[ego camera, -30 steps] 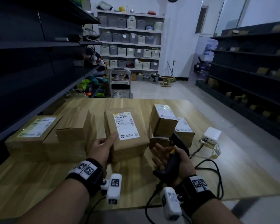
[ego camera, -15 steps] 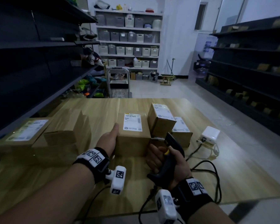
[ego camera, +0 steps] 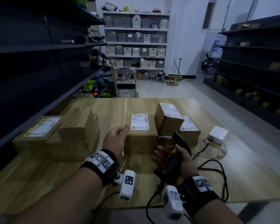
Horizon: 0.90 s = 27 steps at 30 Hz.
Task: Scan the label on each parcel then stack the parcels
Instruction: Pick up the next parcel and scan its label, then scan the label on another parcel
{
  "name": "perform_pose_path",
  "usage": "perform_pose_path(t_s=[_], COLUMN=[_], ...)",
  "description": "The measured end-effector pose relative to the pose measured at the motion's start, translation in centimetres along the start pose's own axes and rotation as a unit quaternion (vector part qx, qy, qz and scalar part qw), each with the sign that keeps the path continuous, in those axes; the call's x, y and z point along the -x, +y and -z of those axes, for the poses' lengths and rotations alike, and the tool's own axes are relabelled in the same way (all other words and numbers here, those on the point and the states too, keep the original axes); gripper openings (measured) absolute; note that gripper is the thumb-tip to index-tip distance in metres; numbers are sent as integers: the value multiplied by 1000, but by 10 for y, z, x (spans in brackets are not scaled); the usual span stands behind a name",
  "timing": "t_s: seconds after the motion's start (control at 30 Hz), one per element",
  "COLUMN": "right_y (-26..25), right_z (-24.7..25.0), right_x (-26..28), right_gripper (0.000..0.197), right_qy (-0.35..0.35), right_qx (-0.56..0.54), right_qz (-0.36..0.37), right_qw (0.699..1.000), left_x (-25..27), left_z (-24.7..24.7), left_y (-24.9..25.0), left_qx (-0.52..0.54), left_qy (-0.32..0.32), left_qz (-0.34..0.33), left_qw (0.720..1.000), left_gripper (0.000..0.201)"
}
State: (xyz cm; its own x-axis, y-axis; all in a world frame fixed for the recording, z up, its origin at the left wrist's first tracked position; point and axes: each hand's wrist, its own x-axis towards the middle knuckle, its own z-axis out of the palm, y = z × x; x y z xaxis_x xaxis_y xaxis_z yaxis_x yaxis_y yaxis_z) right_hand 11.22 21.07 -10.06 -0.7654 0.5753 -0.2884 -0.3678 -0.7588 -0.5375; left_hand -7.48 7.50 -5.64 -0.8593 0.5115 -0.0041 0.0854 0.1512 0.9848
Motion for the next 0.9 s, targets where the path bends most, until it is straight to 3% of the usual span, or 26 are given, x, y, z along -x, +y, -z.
perform_pose_path(t_s=[0.17,0.3,0.4,0.47,0.57,0.7,0.8,0.9], right_y=[3,7,18,25,32,44,50,50], right_z=[2,-4,-16,-31,-57,-88,-106,-116], right_x=[8,12,13,16,22,25,27,32], right_gripper=[29,29,40,60,66,48,24,18], right_qy=[-9,-21,-44,-70,-108,-108,-86,-80], right_qx=[21,36,71,100,138,218,272,306], right_qz=[28,23,12,2,-7,-14,9,26], right_qw=[999,999,996,992,984,970,958,948], left_x=[24,47,43,31,11,-7,-13,-15], left_z=[19,51,85,109,137,147,149,153], left_y=[10,37,59,71,71,58,52,48], left_qx=[-28,-64,-170,-284,-406,-450,-449,-401], left_qy=[23,54,143,184,159,110,90,92], left_qz=[-63,-143,-184,-143,-18,52,62,61], left_qw=[997,986,958,930,900,885,887,909], left_gripper=[71,49,51,64,92,122,122,117])
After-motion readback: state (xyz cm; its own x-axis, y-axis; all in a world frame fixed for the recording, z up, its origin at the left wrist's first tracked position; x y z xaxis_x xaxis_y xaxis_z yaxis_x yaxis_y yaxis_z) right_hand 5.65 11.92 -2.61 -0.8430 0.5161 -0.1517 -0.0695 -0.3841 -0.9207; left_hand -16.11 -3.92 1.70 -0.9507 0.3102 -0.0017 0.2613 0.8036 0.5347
